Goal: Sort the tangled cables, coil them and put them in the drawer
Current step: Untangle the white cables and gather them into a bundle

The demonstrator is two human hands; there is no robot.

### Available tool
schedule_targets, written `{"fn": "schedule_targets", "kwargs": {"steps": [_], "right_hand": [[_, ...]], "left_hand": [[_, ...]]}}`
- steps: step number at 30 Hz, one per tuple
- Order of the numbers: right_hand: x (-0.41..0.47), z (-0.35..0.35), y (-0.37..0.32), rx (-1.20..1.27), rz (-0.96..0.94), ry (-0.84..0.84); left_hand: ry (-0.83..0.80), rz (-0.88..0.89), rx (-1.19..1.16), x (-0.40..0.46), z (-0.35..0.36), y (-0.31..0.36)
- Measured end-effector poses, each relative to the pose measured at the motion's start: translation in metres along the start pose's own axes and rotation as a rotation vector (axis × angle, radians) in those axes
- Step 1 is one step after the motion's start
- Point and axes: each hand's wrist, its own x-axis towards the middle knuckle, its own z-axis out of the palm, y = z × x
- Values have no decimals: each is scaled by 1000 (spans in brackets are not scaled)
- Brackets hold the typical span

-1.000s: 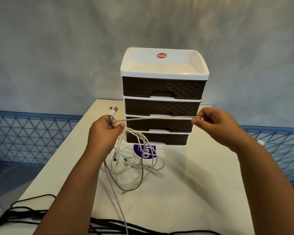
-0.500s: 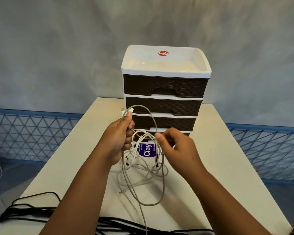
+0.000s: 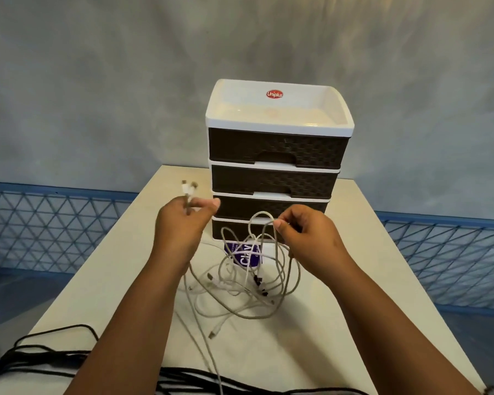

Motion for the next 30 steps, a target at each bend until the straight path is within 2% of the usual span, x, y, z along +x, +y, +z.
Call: {"fn": "schedule_targets", "kwargs": {"steps": [2, 4, 5, 8, 13, 17, 19, 21, 23, 25, 27, 30], "right_hand": [[0, -2, -8, -44, -44, -25], [-1, -3, -15, -106, -91, -47], [-2, -4, -18, -126, -106, -44], [-4, -9, -22, -42, -130, -16], [-11, -39, -39, 646, -174, 16], [-9, -71, -48, 1002, -250, -9], [-8, -82, -48, 1070, -274, -32], [-8, -87, -48, 1075, -288, -50], [-9, -86, -46, 1048, -286, -67], [-10, -83, -44, 1030, -285, -99], [-12, -78, -45, 1038, -301, -128], [-13, -77, -48, 1119, -376, -49]], "left_hand": [[-245, 122, -69, -11, 6, 11], [-528, 153, -103, -21, 14, 15], [-604, 165, -93, -24, 18, 14], [-534, 148, -42, -19, 28, 3], [-494, 136, 155, -10, 39, -25], [-494, 126, 224, -14, 48, -34], [-430, 118, 242, -13, 50, -35], [-391, 56, 84, -15, 49, -28], [-464, -50, -160, -18, 47, -17], [-629, -36, -248, -26, 50, -6], [-739, 23, -154, -34, 58, -1], [-690, 58, 77, -35, 69, -11]]}}
